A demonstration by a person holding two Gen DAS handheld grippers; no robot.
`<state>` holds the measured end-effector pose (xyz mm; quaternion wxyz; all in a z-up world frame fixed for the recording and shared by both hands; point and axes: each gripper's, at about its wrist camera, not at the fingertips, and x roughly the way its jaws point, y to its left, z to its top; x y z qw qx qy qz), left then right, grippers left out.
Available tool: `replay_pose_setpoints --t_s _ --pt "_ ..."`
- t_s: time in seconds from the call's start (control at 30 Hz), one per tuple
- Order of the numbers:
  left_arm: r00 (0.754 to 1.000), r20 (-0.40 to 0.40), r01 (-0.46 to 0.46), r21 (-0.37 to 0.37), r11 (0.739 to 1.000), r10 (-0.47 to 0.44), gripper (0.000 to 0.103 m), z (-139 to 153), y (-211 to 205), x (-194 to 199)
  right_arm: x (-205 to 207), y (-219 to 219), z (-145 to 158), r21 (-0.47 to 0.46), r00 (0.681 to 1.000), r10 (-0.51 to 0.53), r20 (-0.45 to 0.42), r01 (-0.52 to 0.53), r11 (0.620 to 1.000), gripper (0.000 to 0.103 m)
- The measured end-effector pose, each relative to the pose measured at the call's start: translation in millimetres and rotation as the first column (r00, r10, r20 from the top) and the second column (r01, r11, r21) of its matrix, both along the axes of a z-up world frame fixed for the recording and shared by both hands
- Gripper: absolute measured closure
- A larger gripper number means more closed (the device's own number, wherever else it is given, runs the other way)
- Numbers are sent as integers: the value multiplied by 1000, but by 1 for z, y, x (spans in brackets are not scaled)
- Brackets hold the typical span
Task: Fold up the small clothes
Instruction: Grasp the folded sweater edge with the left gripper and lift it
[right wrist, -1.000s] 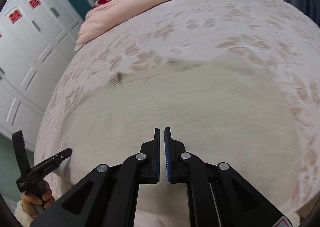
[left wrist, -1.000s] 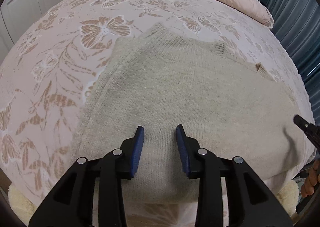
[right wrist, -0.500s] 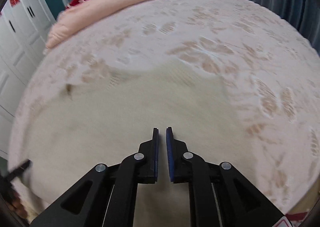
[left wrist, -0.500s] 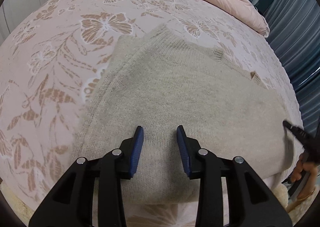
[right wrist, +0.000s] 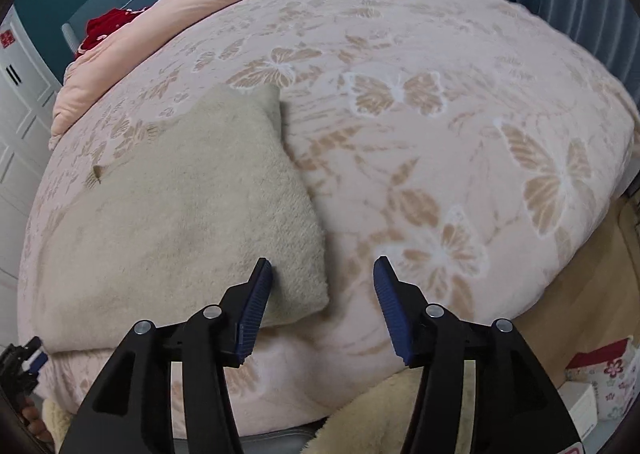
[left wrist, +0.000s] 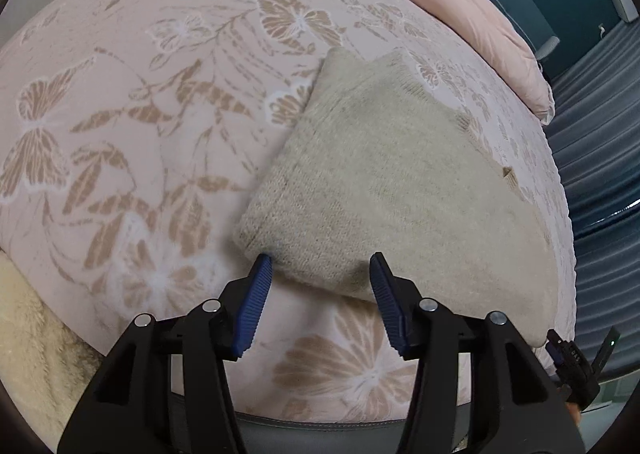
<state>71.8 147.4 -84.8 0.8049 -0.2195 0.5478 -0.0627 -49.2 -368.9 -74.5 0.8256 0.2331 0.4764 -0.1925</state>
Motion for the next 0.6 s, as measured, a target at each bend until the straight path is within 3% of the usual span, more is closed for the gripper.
replay_pose_setpoints --t_s 0.03,0.1,0.23,0.3,0.37,0.4,0.47,0.5,0.53,0.6 --pt "1000 -24 -10 -13 1000 10 54 -6 -1 2 3 2 -5 36 1000 13 8 -13 999 60" --pt "997 -61 -51 -48 998 48 54 -12 -1 4 8 9 -4 66 999 30 29 -32 997 89" --pt "999 -13 -37 -37 999 36 54 3 -1 -3 0 12 36 -67 990 51 135 -42 997 100" --pt "1000 5 -17 14 1000 17 53 6 -3 -6 4 -1 22 -70 996 52 68 -48 996 100" --pt "1000 -3 -29 0 1000 29 53 1 -2 -6 11 -10 -15 -32 995 74 -64 -76 997 100" --pt "999 -19 -45 -22 999 44 53 -2 0 -5 9 -10 -17 -45 996 58 -68 -61 997 100" --pt "996 -33 -81 -75 994 79 51 -5 5 -4 2 1 12 -100 1000 22 5 -21 995 99" --pt "994 -32 -104 -91 990 101 45 -6 8 -4 -1 9 31 -139 998 13 55 -5 990 93" --pt "992 -28 -128 -101 987 126 38 -5 10 -3 0 19 48 -162 995 26 99 -9 987 89" --pt "987 -17 -163 -140 977 162 36 -7 16 0 14 46 73 -170 982 108 152 -82 982 89"
